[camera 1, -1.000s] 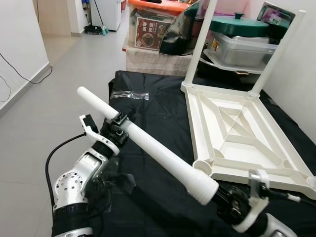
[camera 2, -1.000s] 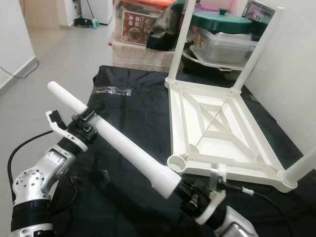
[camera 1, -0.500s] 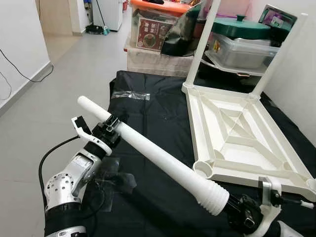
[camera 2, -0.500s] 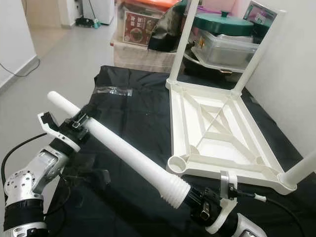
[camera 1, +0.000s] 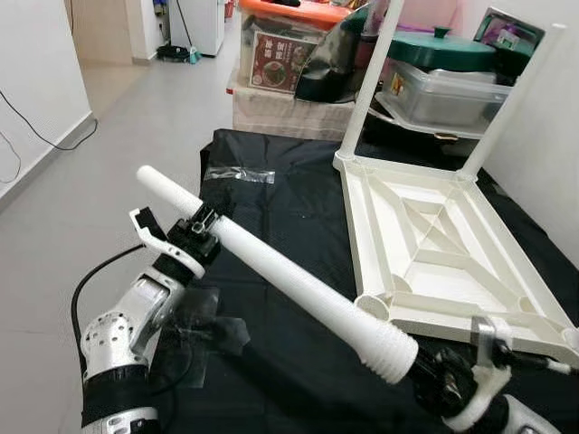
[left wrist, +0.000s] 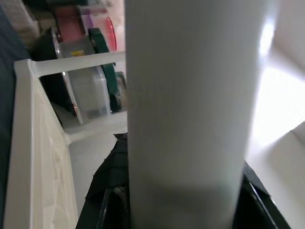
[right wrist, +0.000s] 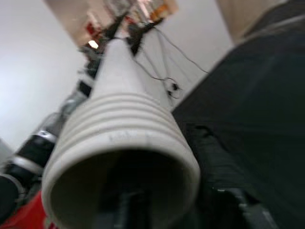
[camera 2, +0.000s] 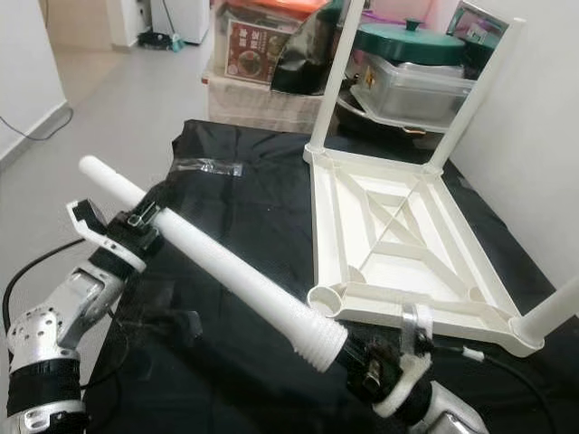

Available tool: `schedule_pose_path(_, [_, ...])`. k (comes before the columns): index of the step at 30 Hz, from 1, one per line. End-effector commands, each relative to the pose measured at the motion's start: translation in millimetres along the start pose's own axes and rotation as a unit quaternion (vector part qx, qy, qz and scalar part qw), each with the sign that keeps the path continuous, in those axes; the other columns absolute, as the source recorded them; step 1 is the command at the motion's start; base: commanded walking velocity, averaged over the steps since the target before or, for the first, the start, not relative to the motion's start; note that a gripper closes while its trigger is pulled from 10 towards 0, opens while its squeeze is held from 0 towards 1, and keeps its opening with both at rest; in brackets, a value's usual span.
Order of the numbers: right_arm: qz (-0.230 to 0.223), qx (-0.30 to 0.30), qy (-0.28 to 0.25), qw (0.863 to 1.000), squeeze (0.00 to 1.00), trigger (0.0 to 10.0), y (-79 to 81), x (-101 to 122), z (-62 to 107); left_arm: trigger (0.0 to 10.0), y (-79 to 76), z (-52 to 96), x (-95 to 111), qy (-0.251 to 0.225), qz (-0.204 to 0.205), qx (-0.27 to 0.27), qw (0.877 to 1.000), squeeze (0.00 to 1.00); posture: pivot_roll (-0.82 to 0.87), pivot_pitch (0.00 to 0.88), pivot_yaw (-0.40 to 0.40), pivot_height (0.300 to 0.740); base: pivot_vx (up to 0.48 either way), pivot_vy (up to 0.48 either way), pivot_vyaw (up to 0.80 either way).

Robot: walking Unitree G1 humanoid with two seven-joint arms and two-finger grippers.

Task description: Building children table

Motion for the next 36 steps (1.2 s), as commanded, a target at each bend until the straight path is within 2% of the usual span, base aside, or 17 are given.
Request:
schedule_pose_path(1, [-0.009, -0.044, 0.009, 0.999, 1.0, 10.0, -11.3, -5.5, 7.4, 0.0, -9.3, -4.6, -1.3, 0.0, 0.013, -0.029, 1.0, 0.0, 0.12, 0.0, -0.125, 0.74, 0.0, 0.0, 0.0])
schedule_pose_path(5, [-0.015, -0.054, 0.002, 0.998, 1.0, 10.0, -15.6, -3.5, 15.9, 0.0, -9.8, -4.8, 4.4, -0.016, 0.007, -0.024, 1.0, 0.0, 0.13, 0.0, -0.129, 0.74, 0.0, 0.0, 0.0])
schedule_pose_path(9, [-0.018, -0.084, -0.018, 0.996, 1.0, 10.0, -25.1, 3.6, 39.4, 0.0, -9.5, -1.8, 23.1, -0.041, -0.012, -0.013, 0.999, 0.0, 0.13, 0.0, -0.131, 0.74, 0.0, 0.0, 0.0])
schedule_pose_path(10, [-0.018, -0.084, -0.018, 0.996, 1.0, 10.0, -25.1, 3.6, 39.4, 0.0, -9.5, -1.8, 23.1, -0.041, -0.012, -0.013, 0.999, 0.0, 0.13, 0.0, -0.131, 0.74, 0.0, 0.0, 0.0])
schedule_pose_path(15, [-0.012, -0.138, -0.044, 0.989, 1.0, 10.0, -30.5, 16.3, 75.5, 0.0, -5.0, 2.8, 30.8, -0.049, -0.023, 0.0, 0.999, 0.0, 0.11, 0.0, -0.132, 0.74, 0.0, 0.0, 0.0])
schedule_pose_path(19, [-0.002, -0.164, -0.061, 0.985, 1.0, 10.0, -34.0, 28.0, 90.4, 0.0, -3.3, 2.5, 28.2, -0.047, -0.023, 0.002, 0.999, 0.0, 0.11, 0.0, -0.133, 0.74, 0.0, 0.0, 0.0])
schedule_pose_path(22, [0.04, -0.178, -0.071, 0.981, 1.0, 10.0, -37.3, 50.4, 88.7, 0.0, -1.1, -0.6, 20.2, -0.029, -0.032, 0.004, 0.999, 0.0, 0.1, 0.0, -0.126, 0.74, 0.0, 0.0, 0.0])
schedule_pose_path(23, [0.074, -0.17, -0.074, 0.98, 1.0, 10.0, -34.2, 68.6, 77.5, 0.0, 0.0, -2.6, 16.8, -0.019, -0.041, 0.008, 0.999, 0.0, 0.1, 0.0, -0.125, 0.74, 0.0, 0.0, 0.0])
schedule_pose_path(25, [0.096, -0.164, -0.077, 0.979, 1.0, 10.0, -30.9, 80.8, 69.9, 0.0, 0.8, -3.9, 14.7, -0.013, -0.047, 0.01, 0.999, 0.0, 0.1, 0.0, -0.125, 0.74, 0.0, 0.0, 0.0])
schedule_pose_path(26, [0.129, -0.162, -0.078, 0.975, 0.22, 10.0, -27.8, 98.3, 59.0, 0.0, 1.1, -6.3, 10.8, -0.002, -0.064, 0.013, 0.998, 0.0, 0.1, 0.0, -0.119, 0.74, 0.0, 0.0, 0.0])
schedule_pose_path(27, [0.15, -0.162, -0.08, 0.972, 0.22, 10.0, -25.4, 109.5, 52.3, 0.0, 1.2, -7.8, 8.1, 0.005, -0.075, 0.014, 0.997, 0.0, 0.1, 0.0, -0.119, 0.74, 0.0, 0.0, 0.0])
schedule_pose_path(28, [0.18, -0.148, -0.076, 0.97, 0.0, 10.0, -17.9, 125.5, 36.8, 0.0, 0.8, -10.2, 2.2, 0.022, -0.101, 0.016, 0.994, 0.0, 0.1, 0.0, -0.119, 0.74, 0.0, 0.0, 0.0])
schedule_pose_path(29, [0.2, -0.137, -0.073, 0.967, 0.0, 10.0, -11.3, 136.0, 26.7, 0.0, 0.5, -11.7, -2.0, 0.033, -0.119, 0.016, 0.992, 0.0, 0.1, 0.0, -0.119, 0.74, 0.0, 0.0, 0.0])
schedule_pose_path(30, [0.2, -0.137, -0.073, 0.967, 0.0, 10.0, -11.3, 136.0, 26.7, 0.0, 0.5, -11.7, -2.0, 0.033, -0.119, 0.016, 0.992, 0.0, 0.1, 0.0, -0.119, 0.74, 0.0, 0.0, 0.0])
schedule_pose_path(32, [0.235, -0.122, -0.05, 0.963, 0.0, 10.0, -1.6, 149.1, 3.1, 0.0, -2.0, -14.9, -13.3, 0.059, -0.144, 0.009, 0.988, 0.0, 0.1, 0.0, -0.122, 0.74, 0.0, 0.0, 0.0])
schedule_pose_path(34, [0.234, -0.1, -0.017, 0.967, 0.0, 10.0, 5.1, 150.0, -16.9, 0.0, -7.6, -16.6, -23.8, 0.081, -0.161, -0.005, 0.984, 0.0, 0.11, 0.0, -0.136, 0.74, 0.0, 0.0, 0.0])
schedule_pose_path(36, [0.234, -0.1, -0.017, 0.967, 0.0, 10.0, 5.1, 150.0, -16.9, 0.0, -7.6, -16.6, -23.8, 0.081, -0.161, -0.005, 0.984, 0.0, 0.11, 0.0, -0.136, 0.74, 0.0, 0.0, 0.0])
Point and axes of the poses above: a point about 5 cm out from each wrist's last joint towards the gripper, its own z axis pointing back from the gripper into the wrist, its own x axis along the axis of the wrist's last joint, y = z × x, the point moved 3 cm from there along -z, pointing out of the wrist towards the gripper, and after that the axes turned 5 degrees about -z, right-handed, at the moved point
